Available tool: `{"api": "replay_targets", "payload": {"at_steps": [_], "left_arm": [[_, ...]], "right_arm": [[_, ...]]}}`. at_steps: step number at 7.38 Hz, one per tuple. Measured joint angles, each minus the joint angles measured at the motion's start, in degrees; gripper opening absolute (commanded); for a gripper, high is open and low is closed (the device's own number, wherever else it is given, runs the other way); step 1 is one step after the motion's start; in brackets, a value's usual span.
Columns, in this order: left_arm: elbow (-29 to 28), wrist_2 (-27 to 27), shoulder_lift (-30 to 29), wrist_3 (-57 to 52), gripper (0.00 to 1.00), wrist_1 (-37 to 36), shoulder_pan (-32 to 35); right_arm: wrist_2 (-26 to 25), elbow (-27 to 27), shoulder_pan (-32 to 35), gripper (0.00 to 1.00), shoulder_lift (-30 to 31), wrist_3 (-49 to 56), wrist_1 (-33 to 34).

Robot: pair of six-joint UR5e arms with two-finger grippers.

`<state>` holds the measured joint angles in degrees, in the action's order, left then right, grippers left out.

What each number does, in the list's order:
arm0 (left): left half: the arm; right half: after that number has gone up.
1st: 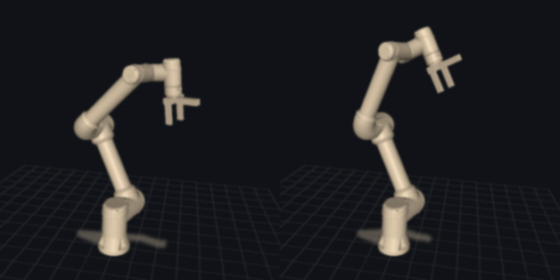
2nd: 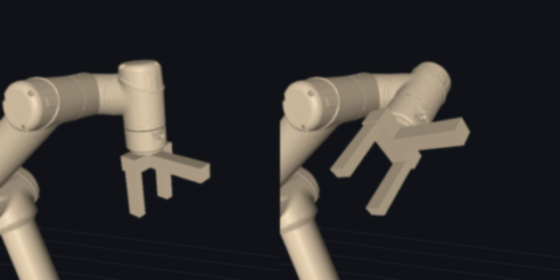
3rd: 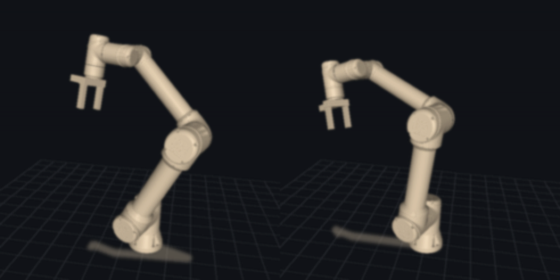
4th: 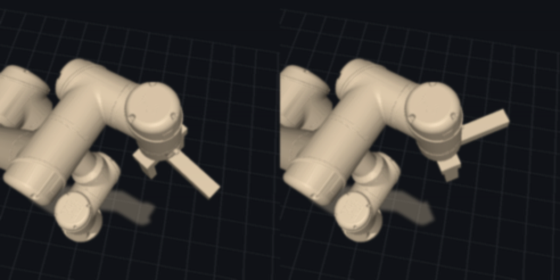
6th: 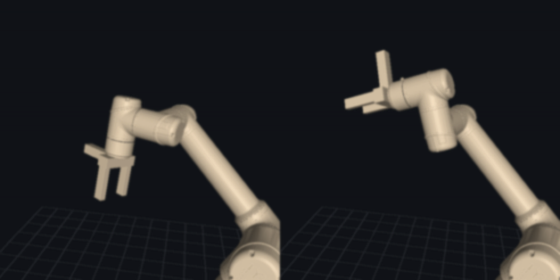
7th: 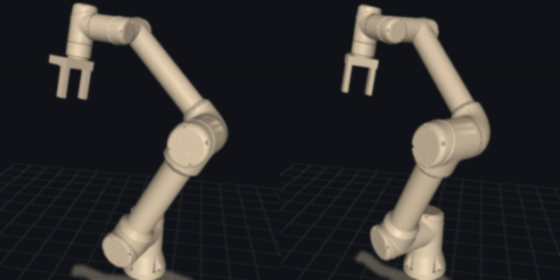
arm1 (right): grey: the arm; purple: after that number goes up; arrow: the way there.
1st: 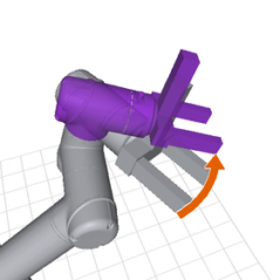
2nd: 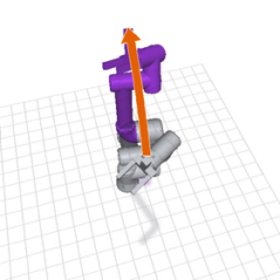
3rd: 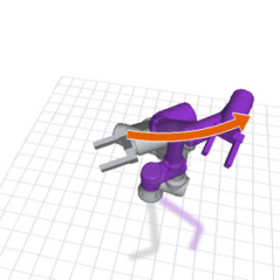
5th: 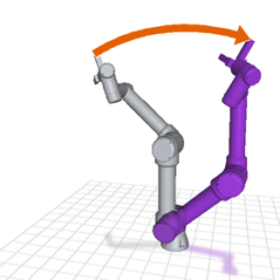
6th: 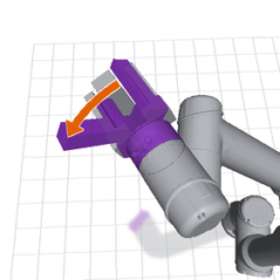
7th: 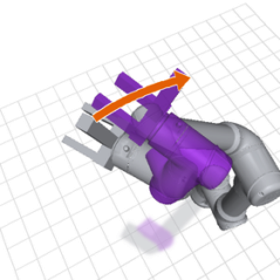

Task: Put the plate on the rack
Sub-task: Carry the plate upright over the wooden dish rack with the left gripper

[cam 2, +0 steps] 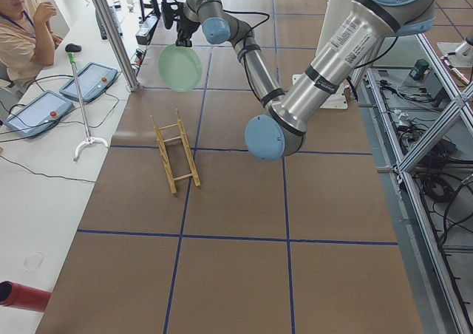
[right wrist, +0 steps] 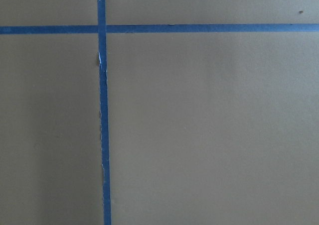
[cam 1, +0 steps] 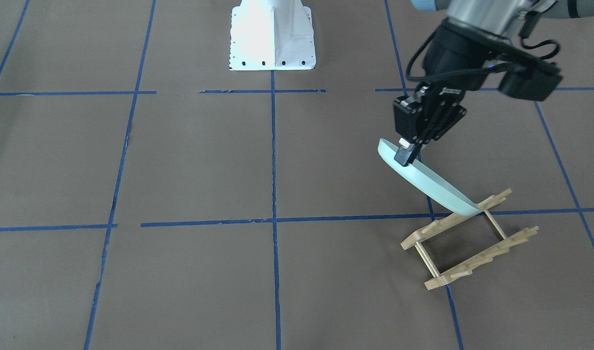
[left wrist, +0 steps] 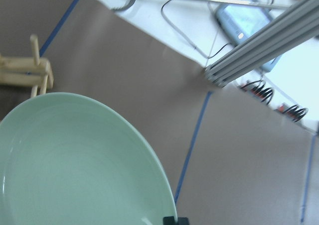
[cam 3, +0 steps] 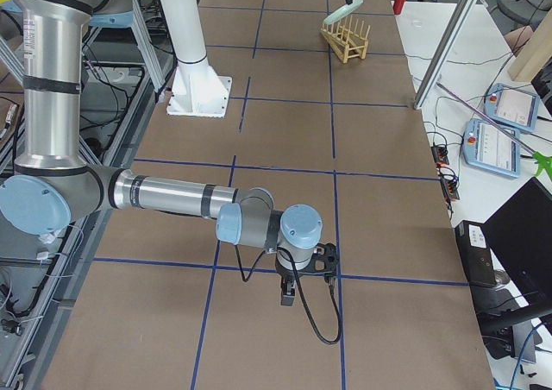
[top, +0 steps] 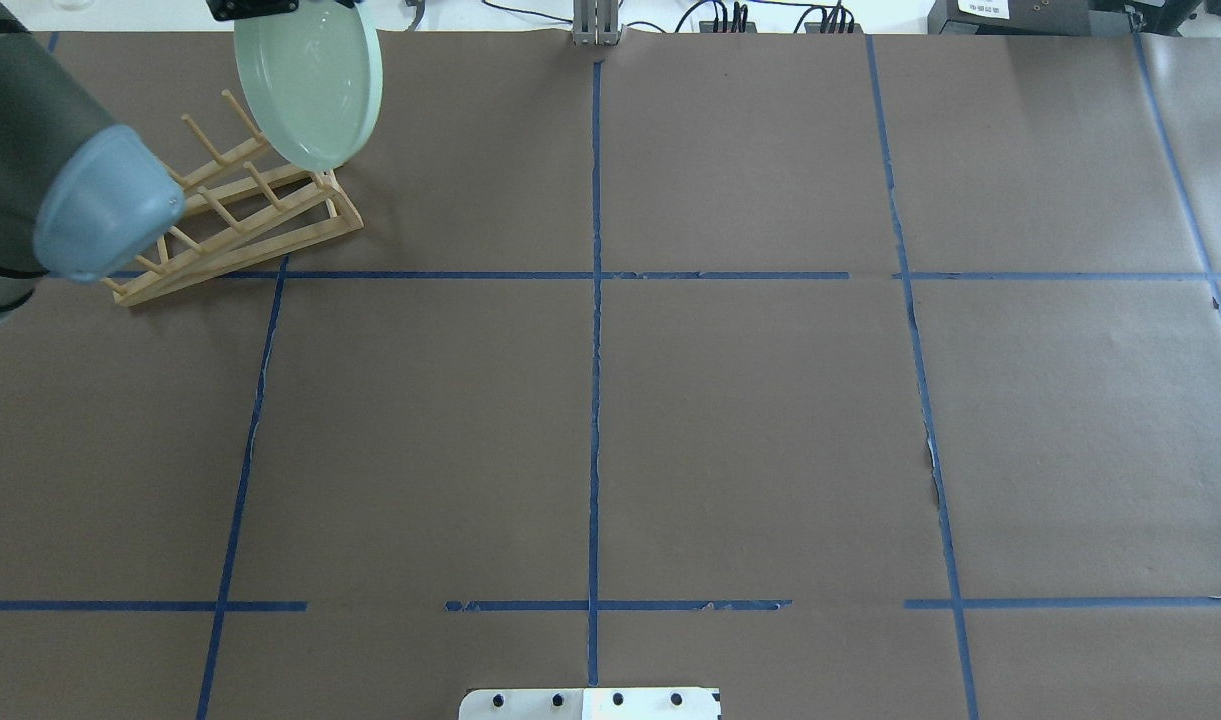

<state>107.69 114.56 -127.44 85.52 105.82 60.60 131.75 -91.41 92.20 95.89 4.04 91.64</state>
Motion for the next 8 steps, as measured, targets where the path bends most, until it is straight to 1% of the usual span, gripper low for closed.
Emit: {"api": "replay_targets", "payload": {"at_steps": [1, 2, 3, 4, 5, 6, 7, 8], "left_arm": [[-0.2, 0.4, 4.4, 2.3, 0.0, 11.5, 2.0], [-1.7, 1.0, 9.5, 6.1, 0.0, 26.3, 3.3], [-4.9, 1.4, 13.2, 8.5, 0.0, 40.4, 4.4], [-9.3, 3.0, 14.8, 8.9, 0.0, 50.9, 5.8], [-13.6, 7.1, 15.4, 7.6, 0.0, 57.7, 8.0], [-17.9, 12.1, 15.4, 6.0, 0.0, 62.3, 10.5], [-21.3, 14.8, 15.2, 5.1, 0.0, 65.6, 11.8], [-23.8, 15.9, 14.7, 4.7, 0.0, 68.0, 12.2]], "right_arm": [[0.0, 0.0, 0.0, 1.0, 0.0, 0.0, 0.0], [0.0, 0.0, 0.0, 1.0, 0.0, 0.0, 0.0], [0.0, 0.0, 0.0, 1.0, 0.0, 0.0, 0.0], [0.0, 0.0, 0.0, 1.0, 0.0, 0.0, 0.0], [0.0, 0.0, 0.0, 1.0, 0.0, 0.0, 0.0], [0.0, 0.0, 0.0, 1.0, 0.0, 0.0, 0.0], [0.0, 0.0, 0.0, 1.0, 0.0, 0.0, 0.0], [0.0, 0.0, 0.0, 1.0, 0.0, 0.0, 0.0]]}}
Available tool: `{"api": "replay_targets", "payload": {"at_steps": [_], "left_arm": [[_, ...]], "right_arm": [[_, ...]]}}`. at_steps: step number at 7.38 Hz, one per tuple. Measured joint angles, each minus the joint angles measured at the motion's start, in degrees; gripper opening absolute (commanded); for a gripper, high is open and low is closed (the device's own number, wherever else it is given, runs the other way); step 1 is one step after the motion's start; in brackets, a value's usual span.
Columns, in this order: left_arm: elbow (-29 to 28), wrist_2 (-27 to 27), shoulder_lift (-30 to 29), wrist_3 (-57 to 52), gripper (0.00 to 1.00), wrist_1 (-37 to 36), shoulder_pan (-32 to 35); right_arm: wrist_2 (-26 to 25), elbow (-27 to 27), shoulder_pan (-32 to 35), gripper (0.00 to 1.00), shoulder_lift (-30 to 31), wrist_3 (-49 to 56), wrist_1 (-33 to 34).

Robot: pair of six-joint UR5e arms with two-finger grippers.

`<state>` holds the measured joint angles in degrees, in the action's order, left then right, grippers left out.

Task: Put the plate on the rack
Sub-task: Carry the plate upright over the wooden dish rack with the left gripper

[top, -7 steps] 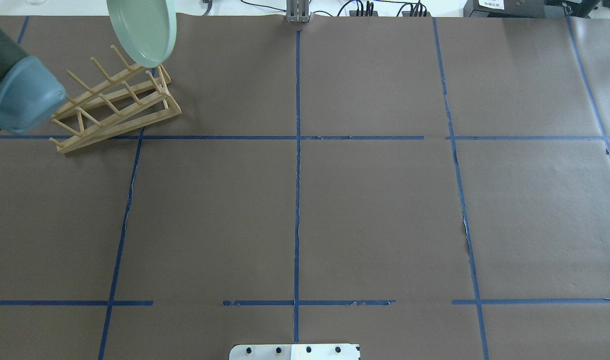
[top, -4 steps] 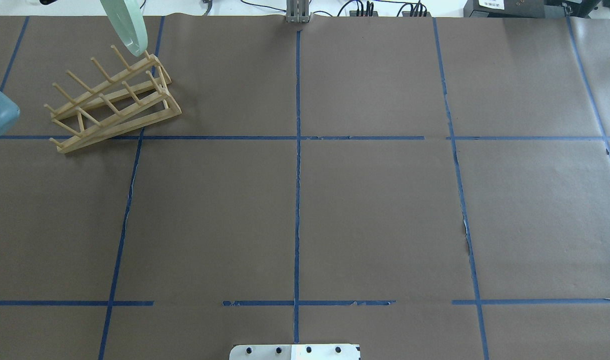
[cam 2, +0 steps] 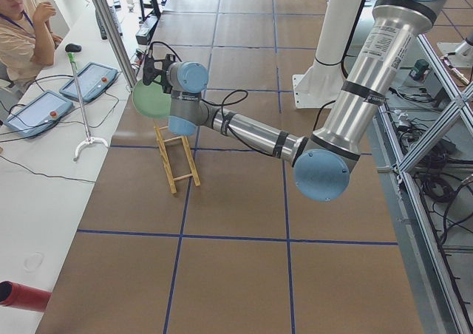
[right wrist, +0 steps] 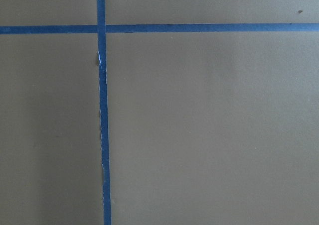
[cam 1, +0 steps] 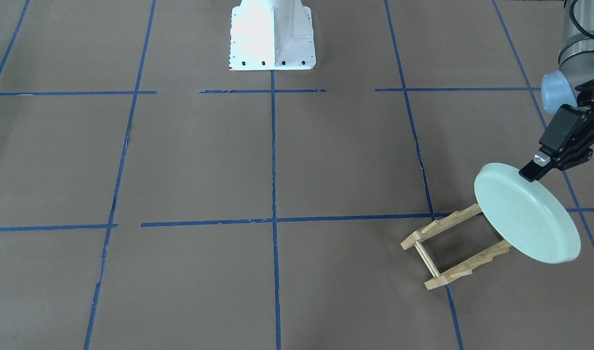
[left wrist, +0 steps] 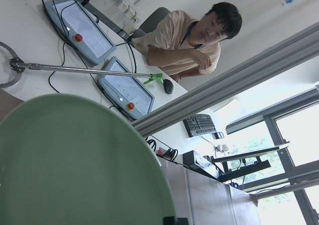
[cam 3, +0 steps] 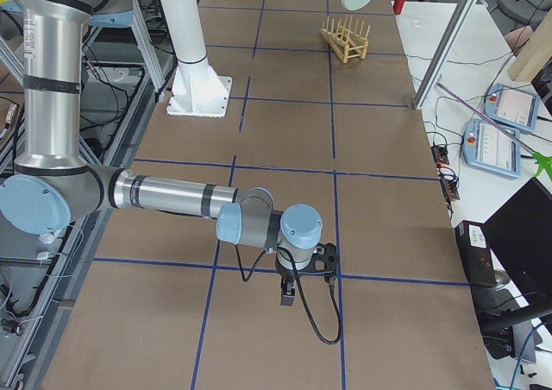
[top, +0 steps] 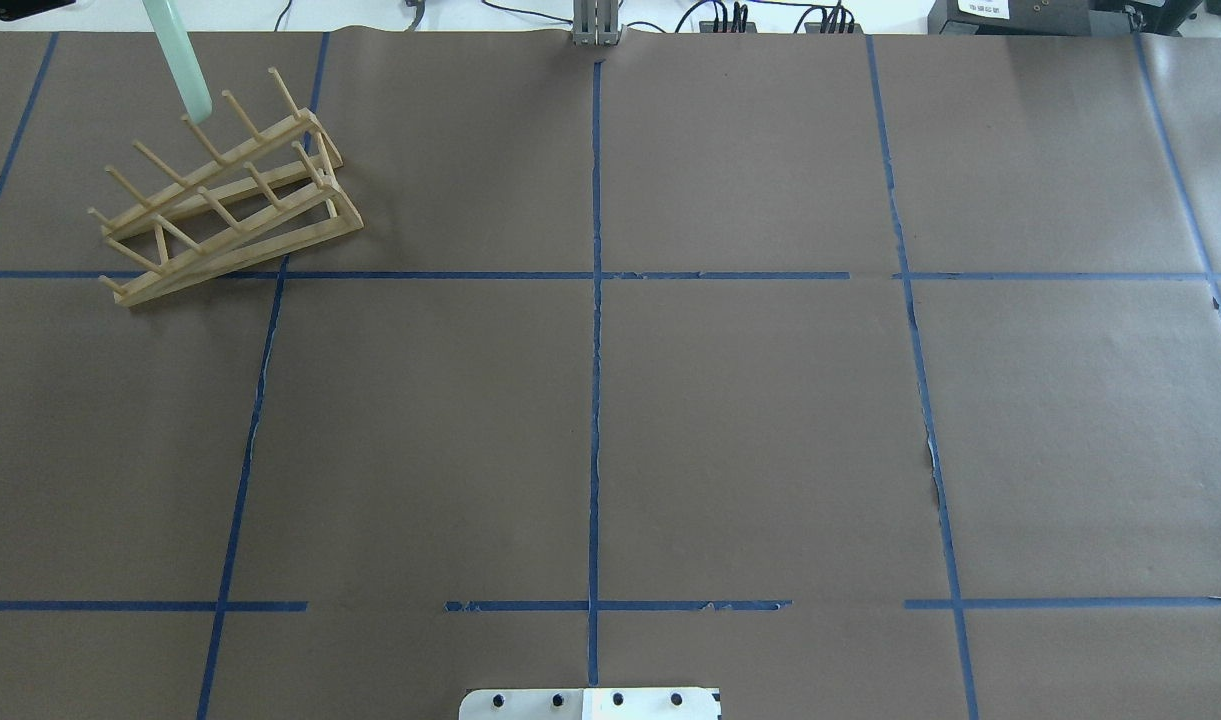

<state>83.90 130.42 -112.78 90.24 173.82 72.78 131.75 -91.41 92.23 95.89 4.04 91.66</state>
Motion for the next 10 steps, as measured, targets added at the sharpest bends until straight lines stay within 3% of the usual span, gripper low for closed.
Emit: {"api": "replay_targets", "payload": {"at_steps": [4, 10], "left_arm": [[-8.3, 0.5, -4.4, -0.3, 0.0, 5.0, -0.7], [-11.9, -1.3, -6.1, -0.3, 0.0, 8.0, -4.8]], "right_arm": [[0.0, 0.0, 0.0, 1.0, 0.0, 0.0, 0.0], [0.0, 0.0, 0.0, 1.0, 0.0, 0.0, -0.1]]}}
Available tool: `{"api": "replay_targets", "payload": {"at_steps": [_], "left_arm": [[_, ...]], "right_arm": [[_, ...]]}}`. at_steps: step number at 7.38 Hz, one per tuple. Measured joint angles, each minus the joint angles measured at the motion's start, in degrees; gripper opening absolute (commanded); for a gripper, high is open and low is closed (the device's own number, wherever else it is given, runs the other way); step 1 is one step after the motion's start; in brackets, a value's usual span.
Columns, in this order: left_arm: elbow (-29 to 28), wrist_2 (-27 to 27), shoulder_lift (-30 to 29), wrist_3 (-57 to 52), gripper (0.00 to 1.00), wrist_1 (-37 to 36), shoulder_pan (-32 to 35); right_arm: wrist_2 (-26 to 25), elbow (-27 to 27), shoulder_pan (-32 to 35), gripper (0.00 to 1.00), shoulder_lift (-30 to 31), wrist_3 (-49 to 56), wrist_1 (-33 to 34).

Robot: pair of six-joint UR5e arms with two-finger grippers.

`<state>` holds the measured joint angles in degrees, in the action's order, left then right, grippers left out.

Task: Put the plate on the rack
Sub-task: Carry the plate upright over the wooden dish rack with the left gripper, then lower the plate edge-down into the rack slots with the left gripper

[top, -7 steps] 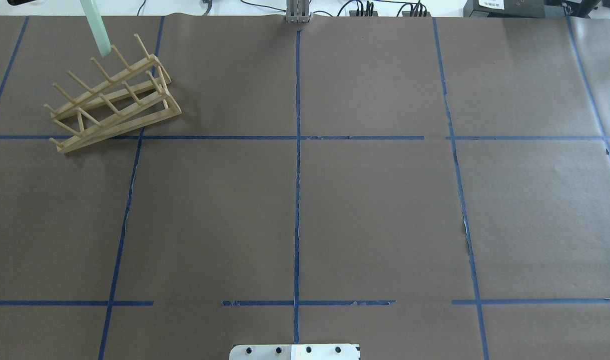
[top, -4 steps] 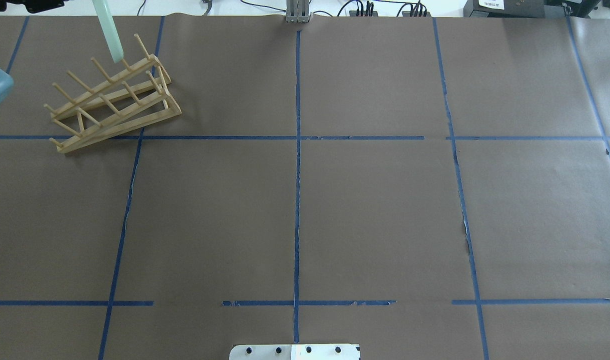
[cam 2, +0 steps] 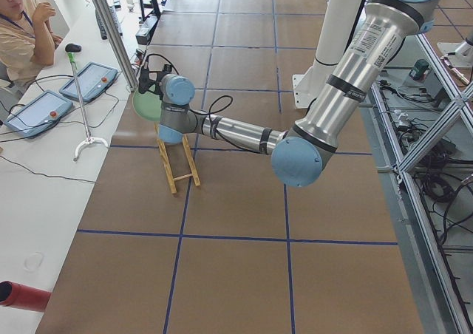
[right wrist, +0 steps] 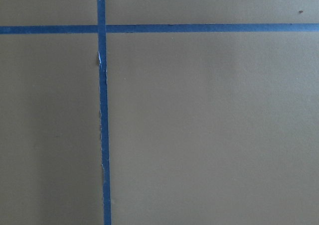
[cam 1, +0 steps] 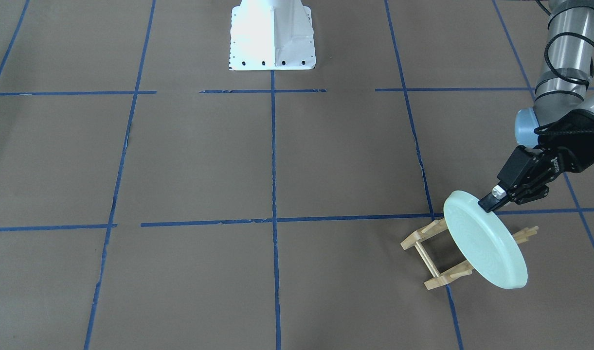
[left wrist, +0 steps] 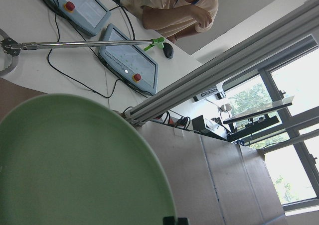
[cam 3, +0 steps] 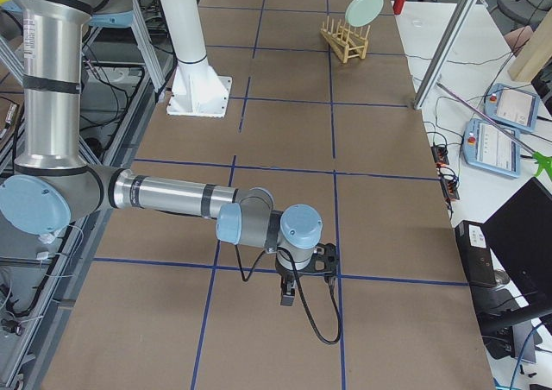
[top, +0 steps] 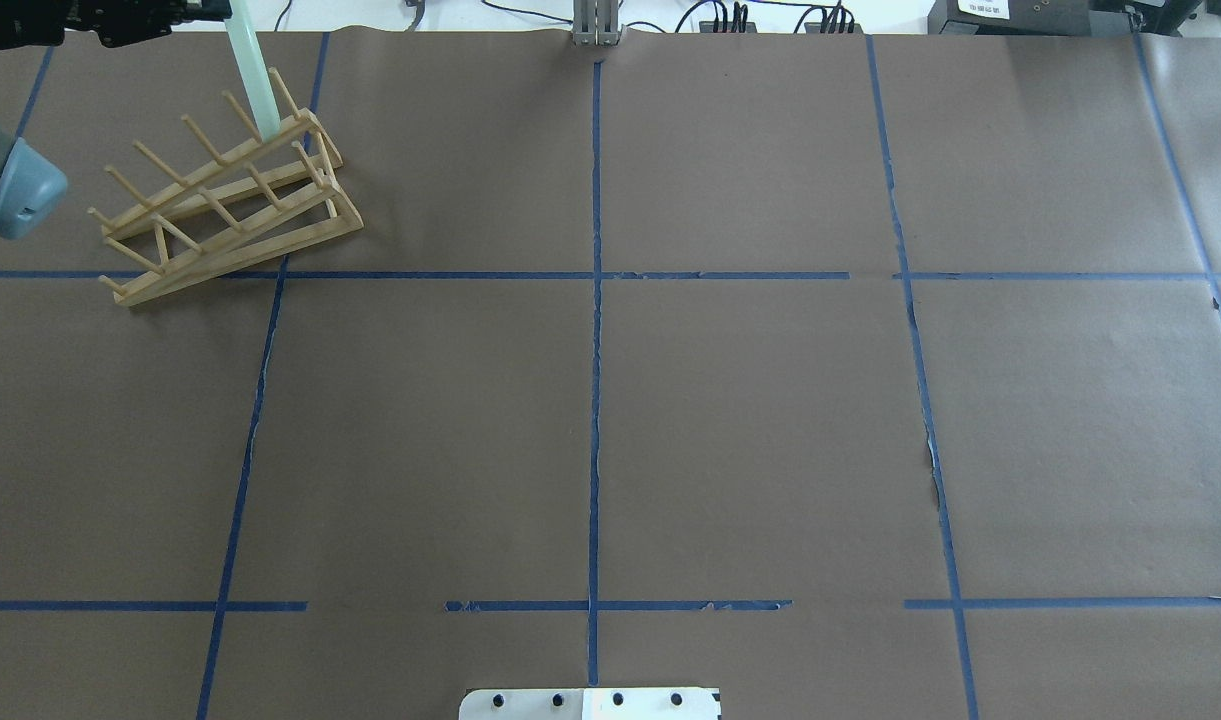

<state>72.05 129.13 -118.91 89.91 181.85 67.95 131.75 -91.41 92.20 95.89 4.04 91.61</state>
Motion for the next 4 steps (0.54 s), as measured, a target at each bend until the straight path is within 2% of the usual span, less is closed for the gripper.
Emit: {"api": "replay_targets", "payload": {"at_steps": [4], "left_arm": [[-1.5, -0.3, 0.4, 0.0, 0.0, 0.3, -2.0]], "right_arm": [[0.0, 0.0, 0.0, 1.0, 0.0, 0.0, 0.0]]}}
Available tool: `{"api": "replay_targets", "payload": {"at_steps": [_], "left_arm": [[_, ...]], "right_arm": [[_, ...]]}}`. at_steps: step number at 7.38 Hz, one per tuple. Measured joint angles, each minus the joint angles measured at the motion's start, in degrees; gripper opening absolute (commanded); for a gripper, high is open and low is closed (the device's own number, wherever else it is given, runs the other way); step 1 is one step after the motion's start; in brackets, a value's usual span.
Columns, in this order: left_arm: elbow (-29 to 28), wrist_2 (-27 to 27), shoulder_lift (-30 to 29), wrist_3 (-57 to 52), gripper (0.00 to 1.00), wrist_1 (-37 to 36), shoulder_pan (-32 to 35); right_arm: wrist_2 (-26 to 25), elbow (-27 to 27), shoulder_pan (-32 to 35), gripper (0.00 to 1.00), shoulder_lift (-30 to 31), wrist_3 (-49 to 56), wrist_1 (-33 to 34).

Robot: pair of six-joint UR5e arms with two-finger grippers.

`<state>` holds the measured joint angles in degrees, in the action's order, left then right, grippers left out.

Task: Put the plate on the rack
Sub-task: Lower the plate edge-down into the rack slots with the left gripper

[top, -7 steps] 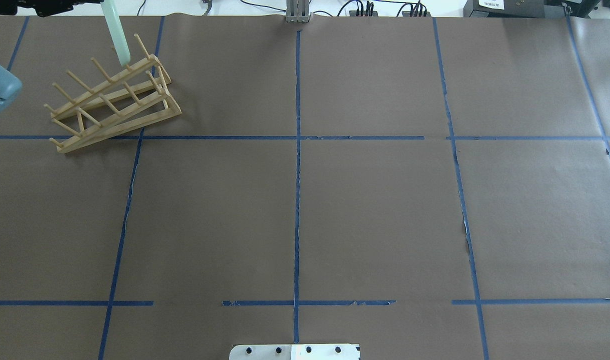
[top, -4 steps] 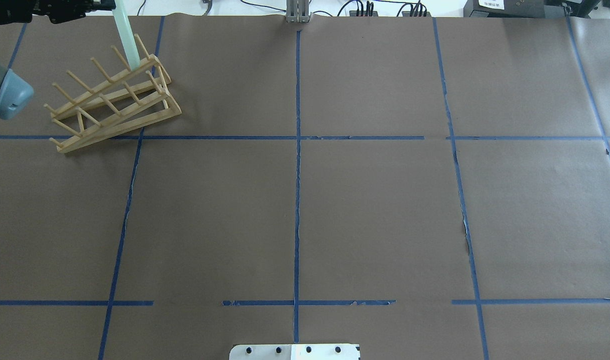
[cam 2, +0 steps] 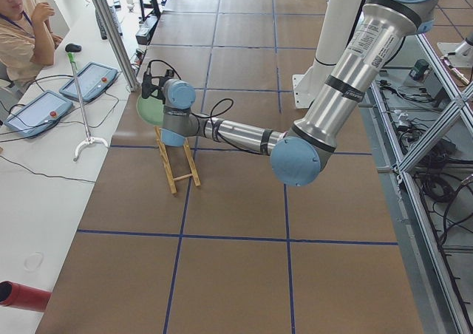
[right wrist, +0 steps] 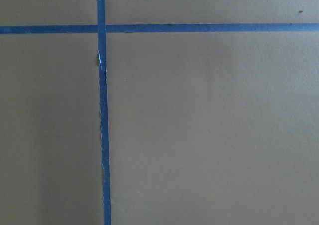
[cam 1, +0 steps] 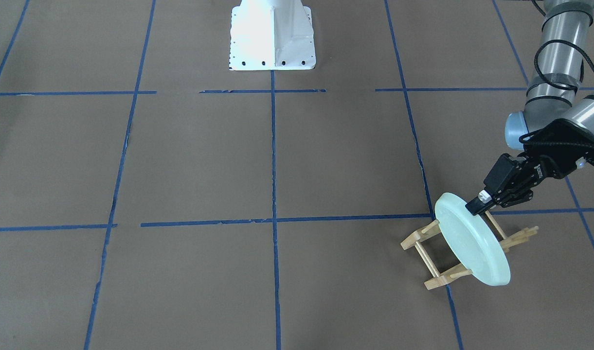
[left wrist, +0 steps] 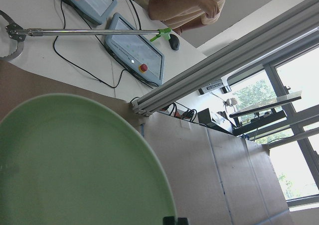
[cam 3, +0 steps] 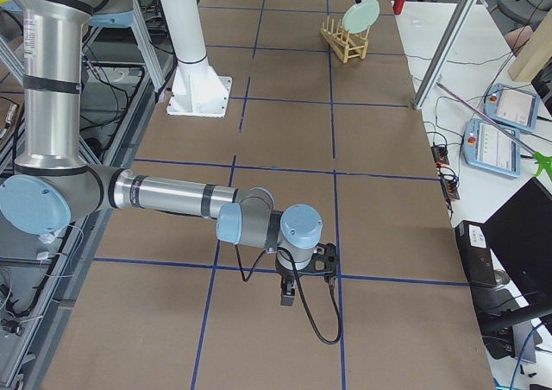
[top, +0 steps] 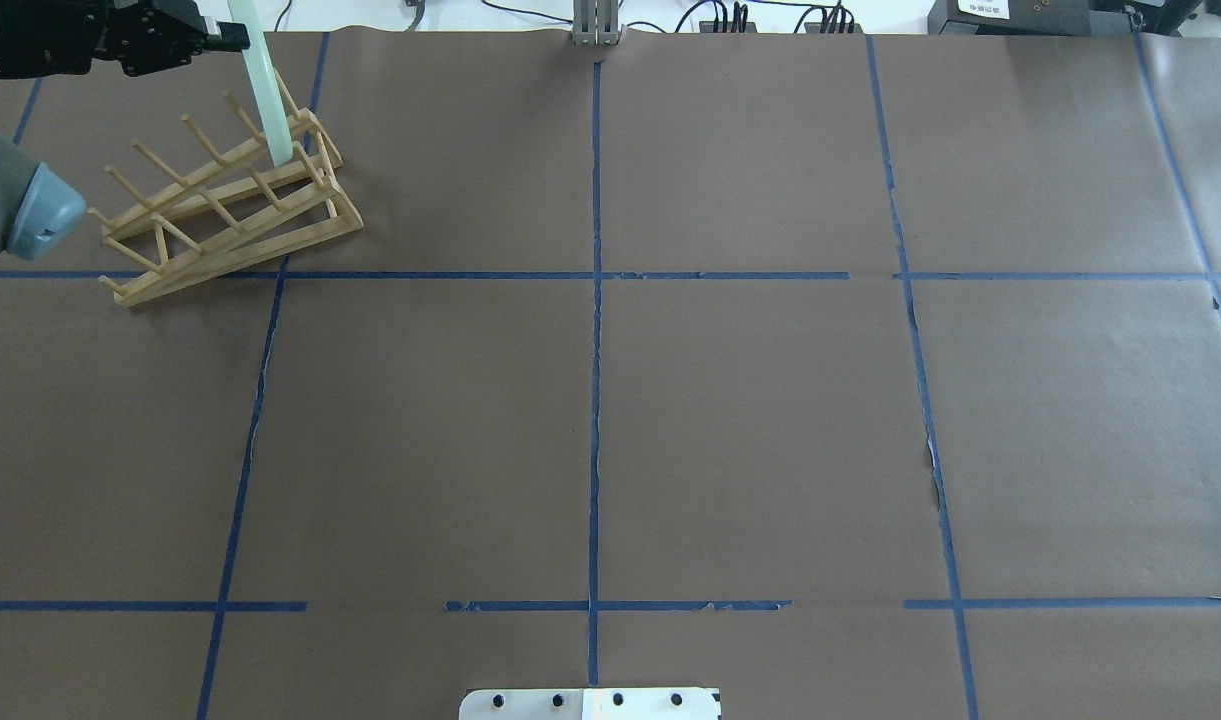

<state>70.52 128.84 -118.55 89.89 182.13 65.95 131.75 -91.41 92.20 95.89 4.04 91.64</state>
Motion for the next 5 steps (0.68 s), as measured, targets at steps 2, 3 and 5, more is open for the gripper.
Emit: {"api": "replay_targets", "payload": {"at_steps": [2, 3, 5], "left_arm": [[-0.8, -0.1, 0.2, -0.1, 0.0, 0.1, -0.8], [-1.2, -0.1, 0.3, -0.1, 0.0, 0.1, -1.0], [-1.7, -0.1, 0.5, -0.1, 0.0, 0.1, -1.1]], "right_arm": [[0.0, 0.0, 0.0, 1.0, 0.0, 0.0, 0.0], [0.0, 0.0, 0.0, 1.0, 0.0, 0.0, 0.0], [0.0, 0.0, 0.0, 1.0, 0.0, 0.0, 0.0]]}}
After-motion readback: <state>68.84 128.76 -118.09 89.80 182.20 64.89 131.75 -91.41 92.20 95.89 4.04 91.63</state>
